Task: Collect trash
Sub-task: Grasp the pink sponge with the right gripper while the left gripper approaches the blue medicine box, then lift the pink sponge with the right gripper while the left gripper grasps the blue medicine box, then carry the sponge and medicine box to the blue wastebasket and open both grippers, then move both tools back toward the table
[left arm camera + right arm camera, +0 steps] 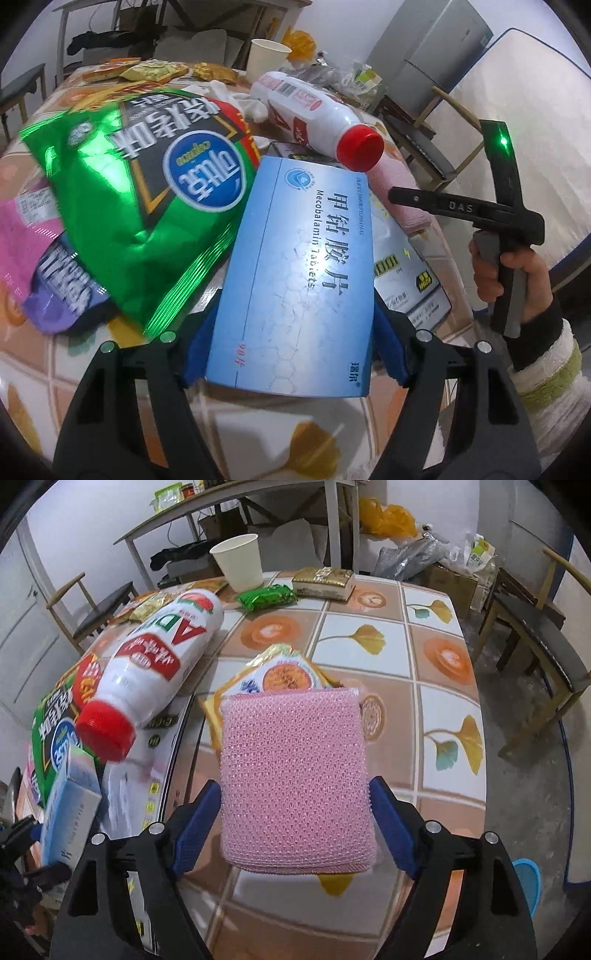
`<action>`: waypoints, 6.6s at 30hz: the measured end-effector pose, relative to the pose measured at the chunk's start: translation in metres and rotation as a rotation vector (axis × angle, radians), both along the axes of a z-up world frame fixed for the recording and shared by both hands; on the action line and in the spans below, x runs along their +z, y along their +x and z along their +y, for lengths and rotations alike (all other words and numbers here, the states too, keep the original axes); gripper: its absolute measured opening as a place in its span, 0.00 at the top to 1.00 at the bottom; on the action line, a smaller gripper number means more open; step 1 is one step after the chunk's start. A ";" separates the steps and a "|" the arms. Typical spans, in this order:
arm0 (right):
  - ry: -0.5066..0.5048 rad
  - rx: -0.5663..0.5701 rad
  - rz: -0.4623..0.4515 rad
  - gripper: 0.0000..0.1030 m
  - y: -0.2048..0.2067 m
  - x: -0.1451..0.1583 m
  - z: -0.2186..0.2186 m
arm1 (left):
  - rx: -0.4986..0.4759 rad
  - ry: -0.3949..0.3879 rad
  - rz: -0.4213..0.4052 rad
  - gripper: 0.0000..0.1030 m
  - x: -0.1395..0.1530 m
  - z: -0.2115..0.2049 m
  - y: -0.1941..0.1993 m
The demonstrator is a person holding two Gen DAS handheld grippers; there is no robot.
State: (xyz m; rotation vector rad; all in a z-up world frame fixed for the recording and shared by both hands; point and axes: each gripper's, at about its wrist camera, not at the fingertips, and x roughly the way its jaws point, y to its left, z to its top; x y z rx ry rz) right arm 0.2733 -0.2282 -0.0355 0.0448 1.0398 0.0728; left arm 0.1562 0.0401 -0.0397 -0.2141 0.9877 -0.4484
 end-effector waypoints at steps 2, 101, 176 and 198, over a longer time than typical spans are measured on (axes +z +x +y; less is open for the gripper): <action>0.007 0.006 0.011 0.23 -0.008 0.000 -0.001 | 0.000 0.005 0.008 0.32 0.003 0.003 -0.008; 0.239 -0.236 -0.108 0.24 -0.201 0.046 -0.099 | -0.117 0.159 -0.190 0.33 0.079 -0.063 -0.078; -0.138 -0.839 -0.178 0.09 -0.326 0.039 -0.273 | -0.554 -0.067 -0.003 0.21 0.051 -0.350 -0.057; 0.089 -0.273 -0.330 0.06 -0.190 0.114 -0.077 | -0.008 -0.067 -0.176 0.16 0.059 -0.036 -0.037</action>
